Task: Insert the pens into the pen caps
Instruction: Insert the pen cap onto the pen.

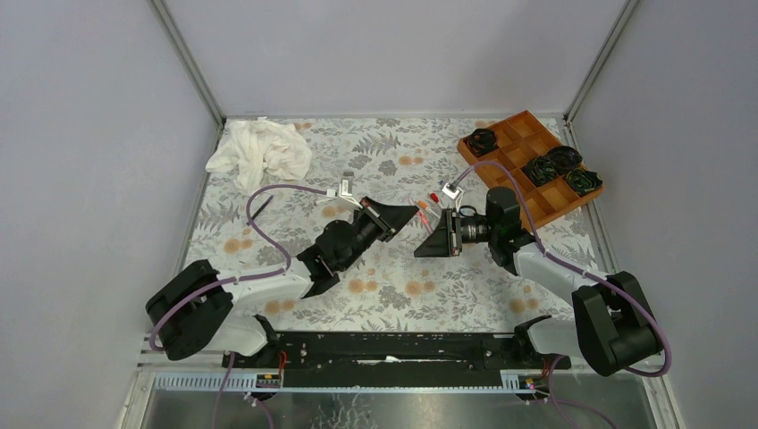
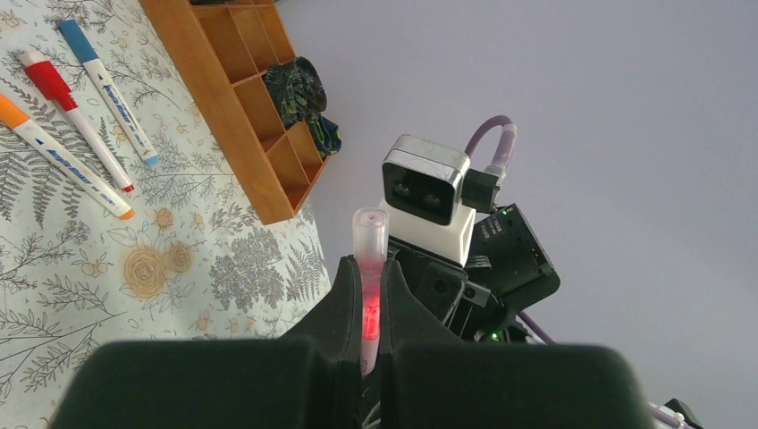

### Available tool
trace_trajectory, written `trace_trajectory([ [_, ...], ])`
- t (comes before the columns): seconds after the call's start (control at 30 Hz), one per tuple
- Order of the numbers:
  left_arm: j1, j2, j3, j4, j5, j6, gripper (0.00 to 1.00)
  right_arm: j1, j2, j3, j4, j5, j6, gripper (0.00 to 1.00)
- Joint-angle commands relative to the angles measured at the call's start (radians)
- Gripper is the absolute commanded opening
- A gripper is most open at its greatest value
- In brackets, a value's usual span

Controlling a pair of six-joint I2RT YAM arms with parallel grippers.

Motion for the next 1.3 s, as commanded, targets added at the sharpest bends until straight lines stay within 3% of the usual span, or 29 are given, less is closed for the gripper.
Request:
trace_trajectory([
  [0.0,-0.010,0.013,-0.001,0.059,0.000,0.027,0.00,-0.004,-0.021,0.006,0.052,-0.041,0.024,0.00],
  [0.63,-0.020,0.028,0.019,0.045,0.010,0.033,0.00,-0.003,-0.008,0.008,0.042,-0.032,0.037,0.00],
  [1.27,-0.117,0.082,0.011,0.118,-0.012,0.056,0.00,-0.029,-0.019,0.028,-0.040,0.044,0.007,0.00],
])
